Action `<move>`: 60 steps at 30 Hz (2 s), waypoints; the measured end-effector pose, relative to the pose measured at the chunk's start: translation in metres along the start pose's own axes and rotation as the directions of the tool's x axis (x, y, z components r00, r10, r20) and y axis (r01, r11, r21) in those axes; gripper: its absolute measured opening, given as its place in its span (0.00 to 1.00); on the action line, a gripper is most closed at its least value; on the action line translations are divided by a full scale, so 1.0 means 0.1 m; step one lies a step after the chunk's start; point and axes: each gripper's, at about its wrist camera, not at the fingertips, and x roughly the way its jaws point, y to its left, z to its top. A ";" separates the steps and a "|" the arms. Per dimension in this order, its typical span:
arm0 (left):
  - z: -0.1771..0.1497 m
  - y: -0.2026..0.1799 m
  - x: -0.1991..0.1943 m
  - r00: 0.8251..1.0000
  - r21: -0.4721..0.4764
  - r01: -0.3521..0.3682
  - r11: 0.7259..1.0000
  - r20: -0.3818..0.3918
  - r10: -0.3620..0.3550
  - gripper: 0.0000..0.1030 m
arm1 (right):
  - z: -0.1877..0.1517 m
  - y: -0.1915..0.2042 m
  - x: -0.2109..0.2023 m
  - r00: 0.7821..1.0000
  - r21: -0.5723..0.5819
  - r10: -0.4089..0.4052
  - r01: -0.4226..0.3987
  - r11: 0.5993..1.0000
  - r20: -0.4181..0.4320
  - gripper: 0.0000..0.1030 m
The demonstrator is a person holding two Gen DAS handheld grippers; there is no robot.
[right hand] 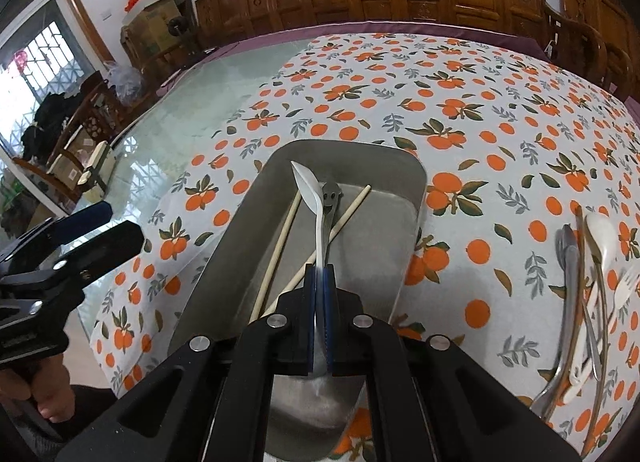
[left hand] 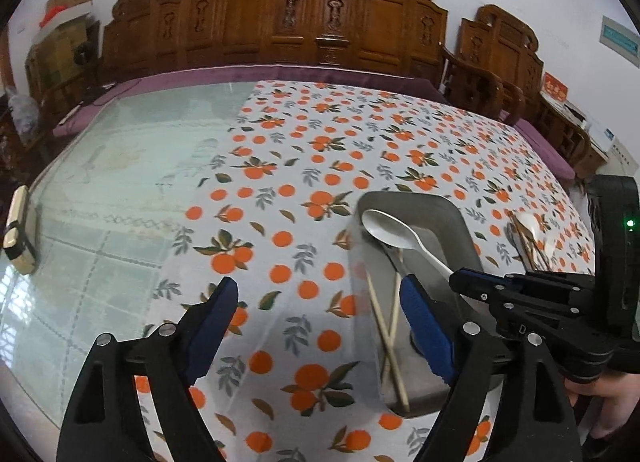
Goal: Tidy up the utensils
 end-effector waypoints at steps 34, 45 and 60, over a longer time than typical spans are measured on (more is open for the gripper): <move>0.01 -0.50 -0.02 0.998 0.039 0.036 0.999 0.044 -0.037 0.78 | -0.33 -0.43 -0.86 0.995 -0.114 0.002 0.009 0.993 0.100 0.22; -0.08 -0.99 0.01 0.995 0.093 0.083 0.992 0.038 -0.087 0.78 | -0.78 -1.31 -1.34 0.982 -0.041 -0.148 0.154 0.987 0.119 0.22; -0.31 -1.77 -0.11 0.978 0.214 0.191 0.958 0.044 -0.205 0.78 | -1.18 -1.93 -1.03 0.966 0.001 -0.260 0.260 0.966 0.010 0.22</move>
